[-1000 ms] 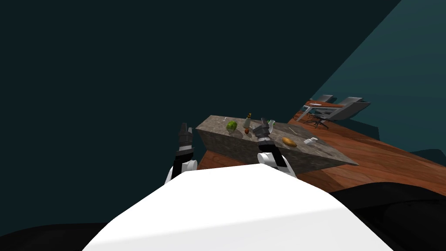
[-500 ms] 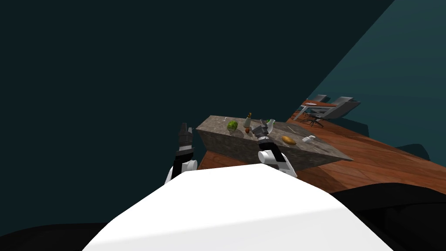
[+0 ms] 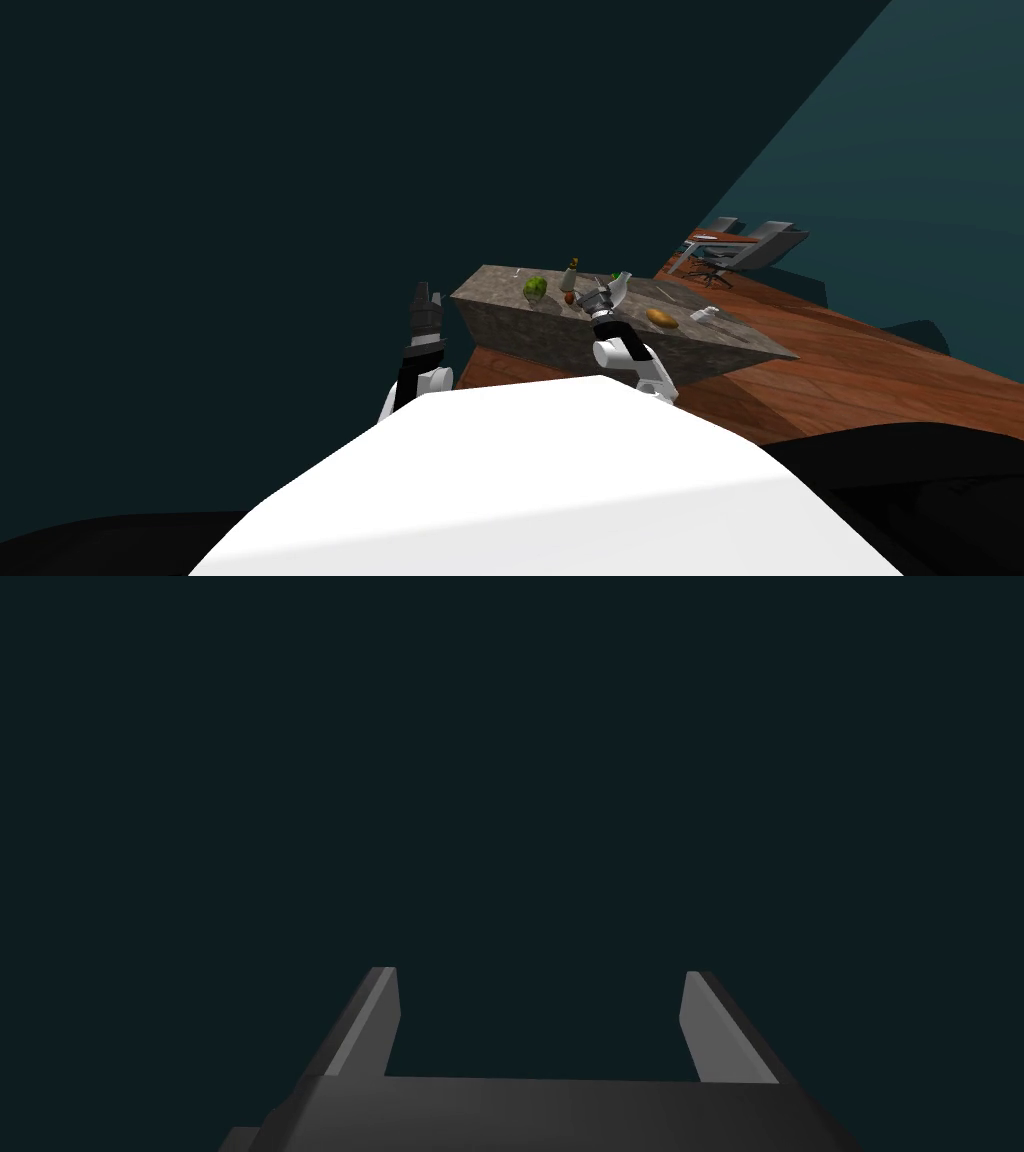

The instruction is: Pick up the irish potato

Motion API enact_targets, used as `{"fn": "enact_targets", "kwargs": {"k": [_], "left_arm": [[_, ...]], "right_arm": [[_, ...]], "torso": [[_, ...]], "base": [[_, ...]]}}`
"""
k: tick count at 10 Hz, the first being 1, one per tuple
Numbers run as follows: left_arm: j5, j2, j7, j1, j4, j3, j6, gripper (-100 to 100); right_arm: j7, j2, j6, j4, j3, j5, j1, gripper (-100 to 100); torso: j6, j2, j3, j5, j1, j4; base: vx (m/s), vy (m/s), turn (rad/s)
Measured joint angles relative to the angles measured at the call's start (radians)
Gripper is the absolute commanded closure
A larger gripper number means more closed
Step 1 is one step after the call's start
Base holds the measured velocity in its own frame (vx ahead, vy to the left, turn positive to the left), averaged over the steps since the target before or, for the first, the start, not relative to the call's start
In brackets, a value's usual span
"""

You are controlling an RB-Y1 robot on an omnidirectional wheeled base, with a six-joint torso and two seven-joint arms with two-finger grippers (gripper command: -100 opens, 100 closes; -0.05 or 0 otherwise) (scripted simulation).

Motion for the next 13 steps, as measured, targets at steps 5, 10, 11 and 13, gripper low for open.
{"fn": "enact_targets", "kwargs": {"k": [5, 10, 11, 13], "left_arm": [[0.000, 0.000, 0.000, 0.000, 0.000, 0.000, 0.000, 0], [0.000, 0.000, 0.000, 0.000, 0.000, 0.000, 0.000, 0], [0.000, 0.000, 0.000, 0.000, 0.000, 0.000, 0.000, 0], [0.000, 0.000, 0.000, 0.000, 0.000, 0.000, 0.000, 0]], "right_arm": [[-0.129, -0.020, 0.134, 0.046, -0.030, -0.016, -0.044, -100], [-0.269, -0.038, 0.272, 0.109, -0.067, -0.034, -0.103, -100], [-0.288, -0.037, 0.296, 0.111, -0.069, -0.033, -0.107, -100], [-0.340, -0.043, 0.350, 0.137, -0.083, -0.040, -0.131, -100]], "torso": [[0.000, 0.000, 0.000, 0.000, -0.002, 0.000], [0.000, -0.001, 0.000, 0.000, -0.001, 0.000], [0.000, 0.000, 0.000, 0.000, -0.003, 0.000], [0.000, 0.000, 0.000, 0.000, -0.002, 0.000]], "base": [[0.003, 0.042, -0.033], [0.007, 0.046, -0.025], [0.007, 0.028, -0.034], [0.006, 0.026, -0.009]]}}
